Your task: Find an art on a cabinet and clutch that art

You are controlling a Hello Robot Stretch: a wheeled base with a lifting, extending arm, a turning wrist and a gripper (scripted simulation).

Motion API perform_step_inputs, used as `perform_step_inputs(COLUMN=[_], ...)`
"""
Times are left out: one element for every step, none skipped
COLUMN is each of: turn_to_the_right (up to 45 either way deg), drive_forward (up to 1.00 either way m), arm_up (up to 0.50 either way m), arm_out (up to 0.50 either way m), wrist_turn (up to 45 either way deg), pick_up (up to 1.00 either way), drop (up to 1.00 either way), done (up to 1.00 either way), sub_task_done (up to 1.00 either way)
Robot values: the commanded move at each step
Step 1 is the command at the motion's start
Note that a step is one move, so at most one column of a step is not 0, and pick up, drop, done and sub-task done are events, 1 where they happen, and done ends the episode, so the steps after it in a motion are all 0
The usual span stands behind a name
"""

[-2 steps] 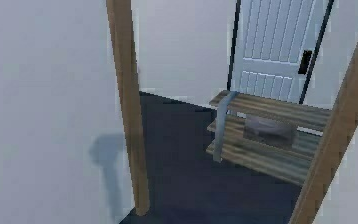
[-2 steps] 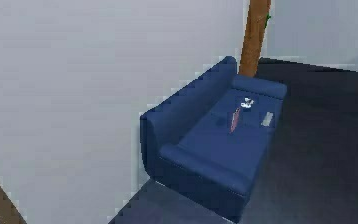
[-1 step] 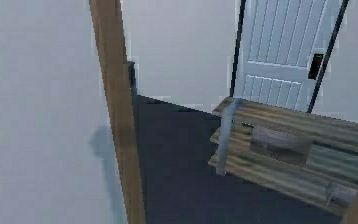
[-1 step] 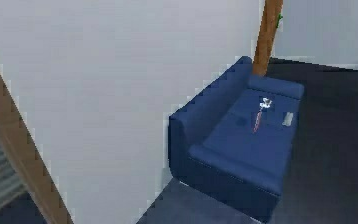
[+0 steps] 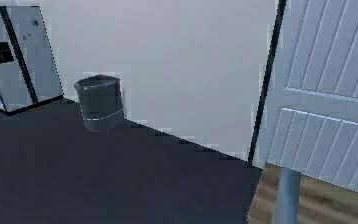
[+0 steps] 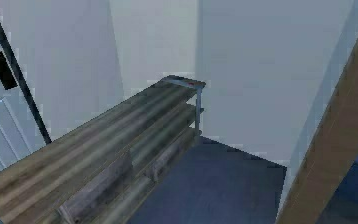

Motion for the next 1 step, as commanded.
perform_step_inputs(turn_to_the_right=[-21.0], drive_forward=[0.0], arm_up=[0.0], arm_out=[0.0], wrist_turn=[0.0], pick_up=[0.0], drop=[0.0], done=[0.0], sub_task_done=[0.0])
